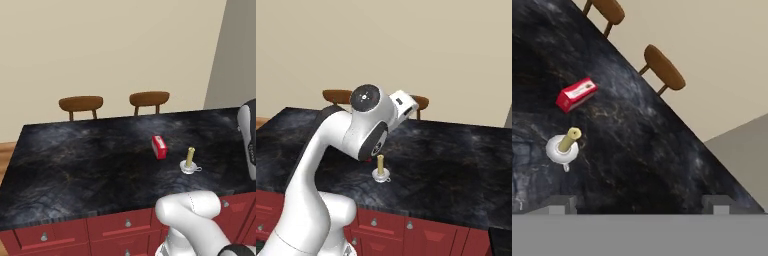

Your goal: Pick the jar and candle from the dining table and place them in the open cabinet. Close the cabinet after placing the objects.

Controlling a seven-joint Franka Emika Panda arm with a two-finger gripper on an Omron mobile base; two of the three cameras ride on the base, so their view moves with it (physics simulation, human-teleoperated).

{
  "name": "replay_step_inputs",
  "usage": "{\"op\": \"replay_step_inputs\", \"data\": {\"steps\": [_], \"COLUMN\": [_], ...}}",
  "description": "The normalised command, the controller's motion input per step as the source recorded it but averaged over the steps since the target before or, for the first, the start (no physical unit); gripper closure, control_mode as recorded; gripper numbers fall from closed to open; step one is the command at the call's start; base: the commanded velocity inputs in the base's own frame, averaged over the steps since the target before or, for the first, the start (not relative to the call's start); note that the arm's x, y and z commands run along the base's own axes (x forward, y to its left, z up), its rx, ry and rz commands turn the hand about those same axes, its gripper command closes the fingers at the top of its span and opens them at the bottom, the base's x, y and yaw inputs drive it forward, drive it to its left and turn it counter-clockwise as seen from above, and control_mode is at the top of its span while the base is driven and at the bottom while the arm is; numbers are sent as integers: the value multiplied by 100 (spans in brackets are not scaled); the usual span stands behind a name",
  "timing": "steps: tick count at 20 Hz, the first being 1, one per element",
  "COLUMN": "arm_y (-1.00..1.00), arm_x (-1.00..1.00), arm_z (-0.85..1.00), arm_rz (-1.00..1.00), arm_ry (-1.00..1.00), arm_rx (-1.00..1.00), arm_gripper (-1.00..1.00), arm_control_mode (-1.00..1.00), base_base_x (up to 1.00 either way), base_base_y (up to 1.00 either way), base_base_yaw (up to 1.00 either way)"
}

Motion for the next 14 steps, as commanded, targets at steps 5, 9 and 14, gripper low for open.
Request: {"op": "replay_step_inputs", "data": {"steps": [5, 9, 14], "arm_y": [0, 0, 0], "arm_x": [24, 11, 5], "arm_z": [-39, -49, -47], "arm_rz": [13, 15, 14], "arm_ry": [9, 3, 0], "arm_rx": [20, 8, 0], "arm_gripper": [-100, -100, -100], "arm_control_mode": [-100, -100, -100], "base_base_x": [0, 0, 0], "base_base_y": [0, 0, 0], "base_base_yaw": [0, 0, 0]}}
